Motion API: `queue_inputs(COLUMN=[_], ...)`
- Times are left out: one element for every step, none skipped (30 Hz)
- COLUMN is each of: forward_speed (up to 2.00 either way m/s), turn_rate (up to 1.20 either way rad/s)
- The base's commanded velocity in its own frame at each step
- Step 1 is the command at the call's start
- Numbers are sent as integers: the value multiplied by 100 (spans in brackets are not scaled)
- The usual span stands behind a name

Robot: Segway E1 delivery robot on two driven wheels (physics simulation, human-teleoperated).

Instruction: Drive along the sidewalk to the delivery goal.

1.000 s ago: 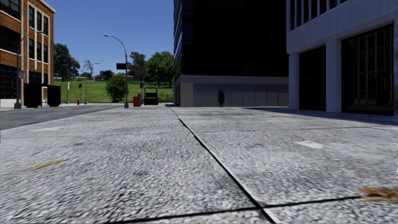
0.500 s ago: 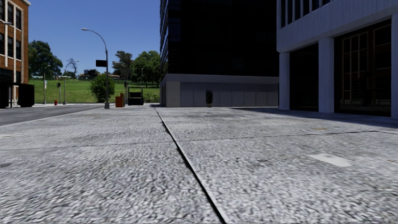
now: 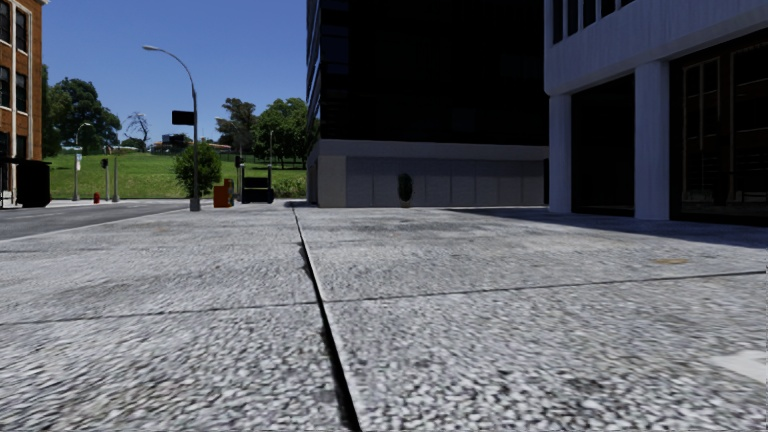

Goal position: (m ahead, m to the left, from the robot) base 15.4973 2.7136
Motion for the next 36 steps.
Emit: queue_inputs(forward_speed=[200, 200, 200, 200, 200, 200, 200, 200, 200, 200, 200, 200, 200, 200, 200, 200, 200, 200, 200, 200, 200, 200, 200, 200, 200, 200, 200, 200, 200, 200, 200, 200, 200, 200, 200, 200], turn_rate=[0, 0, 0, 0, 0, 0, 0, 0, 0, 0, 0, 0, 0, 0, 0, 0, 0, 0, 0, 0, 0, 0, 0, 0, 0, 0, 0, 0, 0, 0, 0, 0, 0, 0, 1, 73])
